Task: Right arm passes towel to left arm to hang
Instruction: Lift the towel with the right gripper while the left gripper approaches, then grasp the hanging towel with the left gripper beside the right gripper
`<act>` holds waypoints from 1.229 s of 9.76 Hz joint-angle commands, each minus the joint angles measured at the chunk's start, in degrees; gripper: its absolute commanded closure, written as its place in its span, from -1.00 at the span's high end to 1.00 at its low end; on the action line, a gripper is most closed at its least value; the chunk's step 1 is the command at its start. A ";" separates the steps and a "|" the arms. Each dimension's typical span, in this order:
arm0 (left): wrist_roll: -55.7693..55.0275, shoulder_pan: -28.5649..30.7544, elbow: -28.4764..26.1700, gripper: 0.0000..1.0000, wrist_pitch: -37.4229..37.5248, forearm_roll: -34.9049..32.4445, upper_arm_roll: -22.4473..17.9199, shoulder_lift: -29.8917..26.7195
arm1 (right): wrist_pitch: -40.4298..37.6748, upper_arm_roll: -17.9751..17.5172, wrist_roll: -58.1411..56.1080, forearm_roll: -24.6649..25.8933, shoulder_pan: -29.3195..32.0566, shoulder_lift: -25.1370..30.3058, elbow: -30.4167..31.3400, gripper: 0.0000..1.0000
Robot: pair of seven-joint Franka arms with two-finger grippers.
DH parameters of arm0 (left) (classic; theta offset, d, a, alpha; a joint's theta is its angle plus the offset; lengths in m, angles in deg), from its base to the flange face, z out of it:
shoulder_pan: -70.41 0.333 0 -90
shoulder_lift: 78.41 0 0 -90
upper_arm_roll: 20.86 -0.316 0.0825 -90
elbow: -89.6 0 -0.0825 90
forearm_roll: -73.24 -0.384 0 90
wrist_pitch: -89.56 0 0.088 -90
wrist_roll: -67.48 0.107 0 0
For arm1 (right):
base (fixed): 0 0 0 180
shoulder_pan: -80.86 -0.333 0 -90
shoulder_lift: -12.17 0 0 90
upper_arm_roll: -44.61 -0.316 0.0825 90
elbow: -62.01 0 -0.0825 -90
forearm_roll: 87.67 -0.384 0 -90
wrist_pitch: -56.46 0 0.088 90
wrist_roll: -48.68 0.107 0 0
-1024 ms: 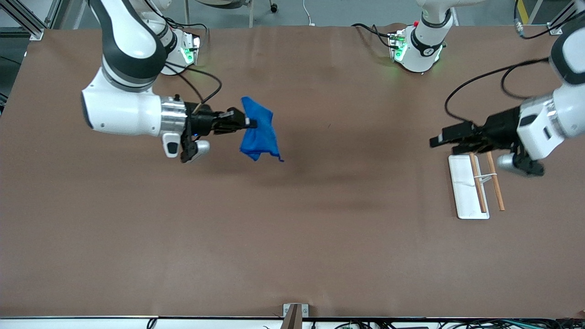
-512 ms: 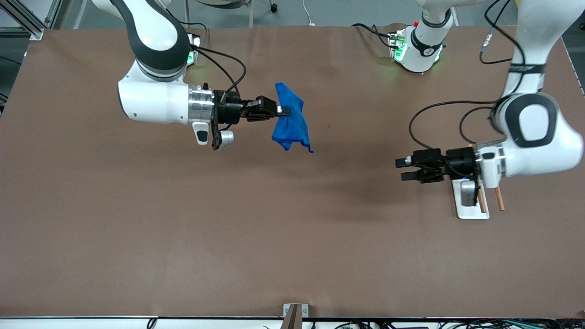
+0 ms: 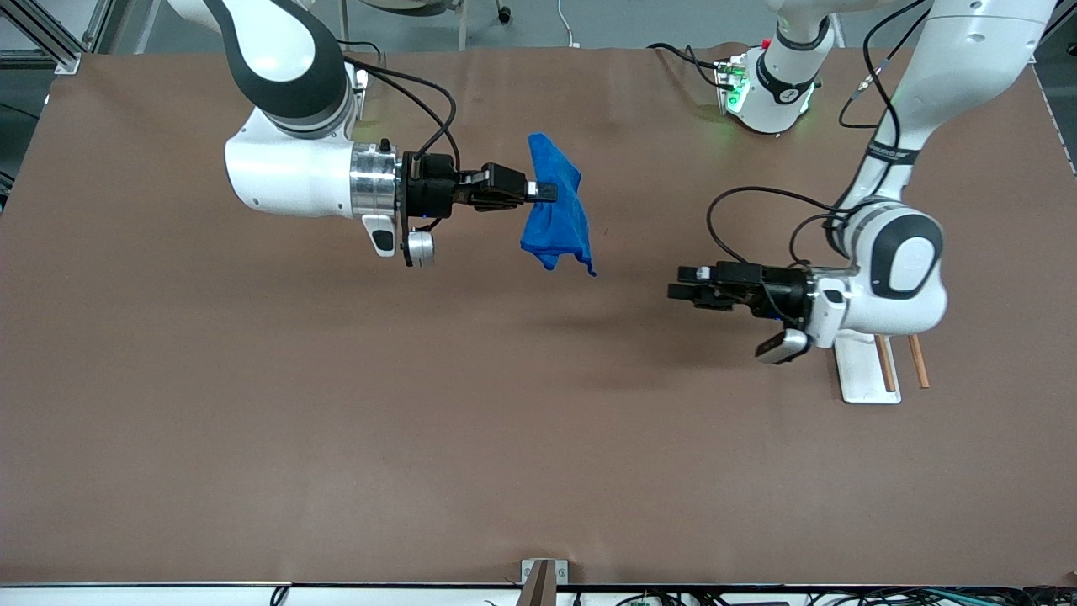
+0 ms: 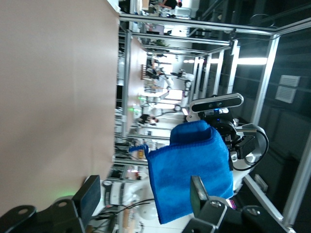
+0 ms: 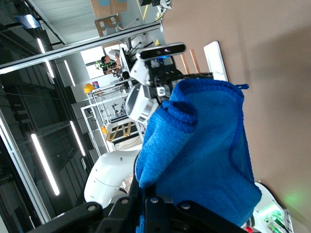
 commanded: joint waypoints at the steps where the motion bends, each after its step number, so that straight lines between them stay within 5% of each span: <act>1: 5.51 0.14 -4.47 0.65 -0.10 6.75 3.45 0.85 | 3.28 -0.03 -0.32 -1.55 -2.15 -4.04 -4.42 -1.00; 5: 13.97 0.58 -8.79 0.64 -0.01 13.10 7.42 1.73 | 6.01 -0.03 -0.32 -1.37 -3.56 -7.04 -7.51 -1.00; 12: 14.68 -0.03 -9.32 0.42 2.10 16.54 8.39 2.60 | 6.36 -0.03 -0.41 -1.46 -3.64 -7.04 -7.42 -1.00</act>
